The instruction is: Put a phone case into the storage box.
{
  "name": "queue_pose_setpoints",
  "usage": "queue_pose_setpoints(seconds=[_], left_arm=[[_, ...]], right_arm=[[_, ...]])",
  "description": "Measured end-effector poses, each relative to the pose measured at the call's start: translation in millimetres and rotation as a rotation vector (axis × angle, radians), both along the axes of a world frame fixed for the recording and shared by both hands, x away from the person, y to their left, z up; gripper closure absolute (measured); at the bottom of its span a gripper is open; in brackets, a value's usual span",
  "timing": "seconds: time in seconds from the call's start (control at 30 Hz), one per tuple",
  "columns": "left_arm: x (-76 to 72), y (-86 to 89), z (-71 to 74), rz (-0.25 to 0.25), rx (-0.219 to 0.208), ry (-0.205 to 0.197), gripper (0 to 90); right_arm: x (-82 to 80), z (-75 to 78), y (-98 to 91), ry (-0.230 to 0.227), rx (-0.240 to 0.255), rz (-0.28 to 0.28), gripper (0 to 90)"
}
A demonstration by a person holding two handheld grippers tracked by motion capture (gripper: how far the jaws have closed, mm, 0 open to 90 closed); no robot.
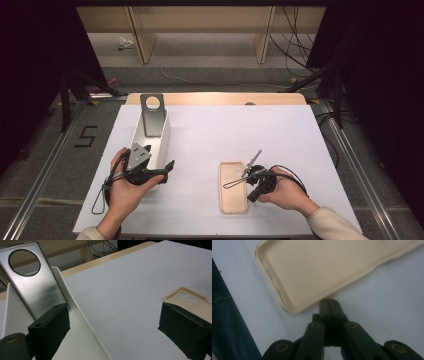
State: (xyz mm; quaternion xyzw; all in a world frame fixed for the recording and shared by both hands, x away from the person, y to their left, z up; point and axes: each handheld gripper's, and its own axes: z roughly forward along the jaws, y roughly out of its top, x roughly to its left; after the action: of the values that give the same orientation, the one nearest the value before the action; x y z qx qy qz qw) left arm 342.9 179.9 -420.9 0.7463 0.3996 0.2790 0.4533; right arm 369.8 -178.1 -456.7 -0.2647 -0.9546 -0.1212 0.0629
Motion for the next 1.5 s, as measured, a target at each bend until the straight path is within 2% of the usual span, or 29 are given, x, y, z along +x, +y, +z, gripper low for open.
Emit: queue_pose_setpoints(seconds=[0.33,0.37,0.4,0.47,0.5,0.53,0.57,0.63,0.7,0.83,0.97,1.13,1.5], left_arm=[[0.0,-0.2,0.0,-0.002,0.0,0.0,8.9],[-0.1,-0.1,0.0,-0.002,0.001,0.0,8.9],[-0.1,-0.1,-0.1,-0.003,0.0,0.0,8.9],[0.0,0.0,-0.2,-0.003,0.001,0.001,8.8],[0.0,0.0,-0.2,-0.002,0.0,0.002,8.8],[0.1,0.1,0.0,-0.003,-0.001,0.001,8.8],[0.0,0.1,0.0,-0.002,-0.002,0.001,8.8],[0.2,0.3,-0.2,-0.002,0.0,0.002,8.8],[0.0,0.3,-0.5,-0.002,0.0,0.005,8.8],[-0.1,0.6,-0.1,-0.004,-0.003,0.005,8.7],[-1.5,1.1,0.3,-0.011,-0.01,0.004,8.5],[-2.6,2.5,1.7,-0.015,-0.011,0.0,8.6],[-7.4,-3.6,0.4,-0.046,-0.004,-0.003,8.6]], right_arm=[[-1.1,0.5,2.5,0.0,0.01,0.017,90.0],[-0.4,2.8,1.5,-0.023,0.008,0.031,84.3],[-0.4,2.8,1.5,-0.023,0.008,0.031,84.3],[-0.1,7.3,0.1,-0.081,0.0,0.051,77.1],[0.5,9.7,-1.1,-0.105,0.004,0.066,72.0],[0.2,14.7,-2.3,-0.151,0.0,0.086,57.7],[0.2,14.7,-2.3,-0.151,0.0,0.086,57.7],[0.3,18.2,-3.3,-0.206,0.007,0.111,49.3],[-0.6,20.8,-2.9,-0.223,0.019,0.114,40.4],[-4.3,23.9,2.1,-0.25,0.031,0.149,32.8],[-8.6,25.0,11.1,-0.262,0.048,0.206,29.9],[-13.0,22.0,22.6,-0.249,0.044,0.25,29.2],[-17.2,16.7,41.1,-0.241,0.001,0.319,34.1]])
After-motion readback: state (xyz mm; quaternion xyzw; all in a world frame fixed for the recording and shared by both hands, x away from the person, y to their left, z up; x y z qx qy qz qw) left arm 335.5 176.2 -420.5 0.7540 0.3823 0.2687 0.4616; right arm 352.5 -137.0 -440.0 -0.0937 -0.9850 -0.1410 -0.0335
